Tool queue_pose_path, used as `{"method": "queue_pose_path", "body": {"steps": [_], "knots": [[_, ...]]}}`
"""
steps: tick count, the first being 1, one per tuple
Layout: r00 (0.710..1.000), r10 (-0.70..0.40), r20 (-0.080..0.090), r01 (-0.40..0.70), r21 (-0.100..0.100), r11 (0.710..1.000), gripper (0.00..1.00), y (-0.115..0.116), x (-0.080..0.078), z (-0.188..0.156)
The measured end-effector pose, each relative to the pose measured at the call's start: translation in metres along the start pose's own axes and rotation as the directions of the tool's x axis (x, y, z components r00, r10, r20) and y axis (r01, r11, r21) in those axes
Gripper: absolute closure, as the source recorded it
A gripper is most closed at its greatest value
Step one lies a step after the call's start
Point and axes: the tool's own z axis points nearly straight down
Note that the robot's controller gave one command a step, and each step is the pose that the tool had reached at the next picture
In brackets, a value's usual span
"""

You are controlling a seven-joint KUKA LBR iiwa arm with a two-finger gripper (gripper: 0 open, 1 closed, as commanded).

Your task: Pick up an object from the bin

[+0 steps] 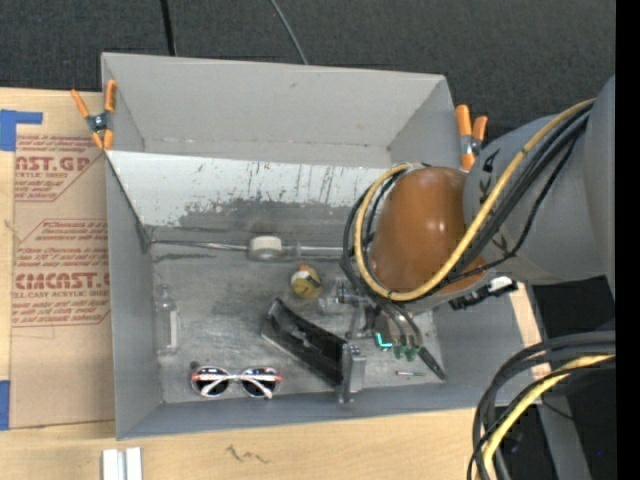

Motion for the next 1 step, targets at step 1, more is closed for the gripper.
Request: {"method": "queue_pose_path", "body": {"steps": [1], "knots": [[1.000, 0.001, 0.008, -0.001, 0.000, 1.000, 0.00, -0.0001, -0.0021, -0.0035]]}}
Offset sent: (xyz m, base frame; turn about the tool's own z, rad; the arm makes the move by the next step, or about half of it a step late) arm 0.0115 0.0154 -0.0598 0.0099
